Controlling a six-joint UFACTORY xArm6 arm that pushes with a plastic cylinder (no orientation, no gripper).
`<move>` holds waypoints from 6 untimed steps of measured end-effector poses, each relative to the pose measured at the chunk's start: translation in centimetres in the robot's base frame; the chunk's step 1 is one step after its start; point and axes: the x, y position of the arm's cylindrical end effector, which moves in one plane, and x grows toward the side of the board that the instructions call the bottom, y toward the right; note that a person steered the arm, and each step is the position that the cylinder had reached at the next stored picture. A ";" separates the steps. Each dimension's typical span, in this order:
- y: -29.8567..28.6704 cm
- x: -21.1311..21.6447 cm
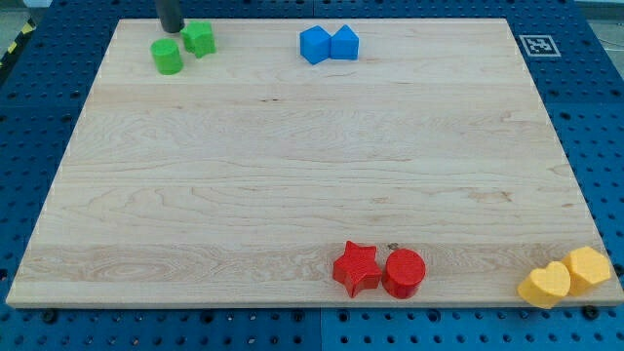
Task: Move the green star towards the blue cube
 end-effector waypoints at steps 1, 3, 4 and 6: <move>2.9 3.1; 12.0 5.3; 15.0 5.3; 8.2 4.7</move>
